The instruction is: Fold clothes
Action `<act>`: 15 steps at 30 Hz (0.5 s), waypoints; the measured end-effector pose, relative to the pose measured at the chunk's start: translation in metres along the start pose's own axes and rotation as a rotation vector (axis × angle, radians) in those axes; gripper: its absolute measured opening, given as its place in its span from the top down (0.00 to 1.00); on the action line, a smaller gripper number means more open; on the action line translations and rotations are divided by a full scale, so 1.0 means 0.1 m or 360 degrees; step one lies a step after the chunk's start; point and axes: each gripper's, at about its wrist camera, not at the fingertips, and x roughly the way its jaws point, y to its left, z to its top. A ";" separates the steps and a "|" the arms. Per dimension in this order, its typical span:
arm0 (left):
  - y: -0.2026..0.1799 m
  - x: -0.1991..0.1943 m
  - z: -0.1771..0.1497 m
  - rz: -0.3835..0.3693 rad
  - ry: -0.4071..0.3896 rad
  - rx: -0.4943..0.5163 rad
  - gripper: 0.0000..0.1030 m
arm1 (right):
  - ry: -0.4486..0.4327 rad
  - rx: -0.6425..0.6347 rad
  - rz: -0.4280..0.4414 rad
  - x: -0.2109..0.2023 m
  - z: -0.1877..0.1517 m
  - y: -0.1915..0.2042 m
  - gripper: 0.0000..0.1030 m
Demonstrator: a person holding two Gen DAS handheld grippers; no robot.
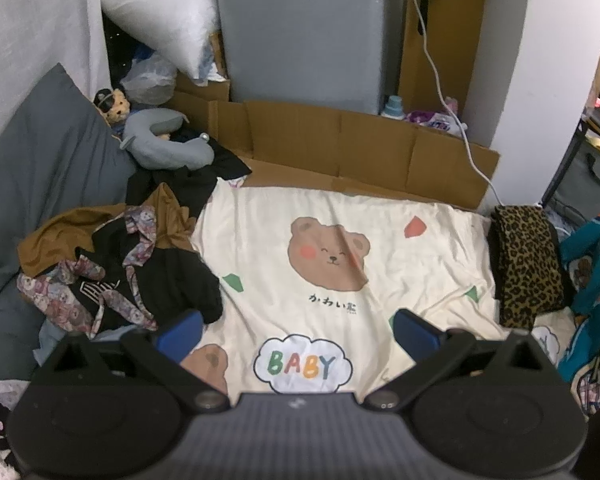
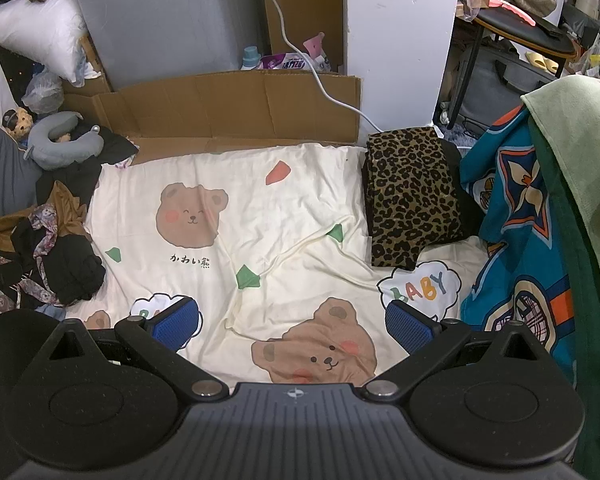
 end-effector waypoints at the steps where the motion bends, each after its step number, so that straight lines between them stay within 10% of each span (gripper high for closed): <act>1: 0.00 0.00 0.00 -0.0005 0.0004 -0.0004 0.01 | 0.0000 0.0000 0.0001 0.00 0.00 0.00 0.00; 15: -0.02 0.03 -0.03 -0.0016 0.0023 -0.0001 0.01 | 0.0000 0.0006 0.0009 -0.01 0.02 0.00 0.00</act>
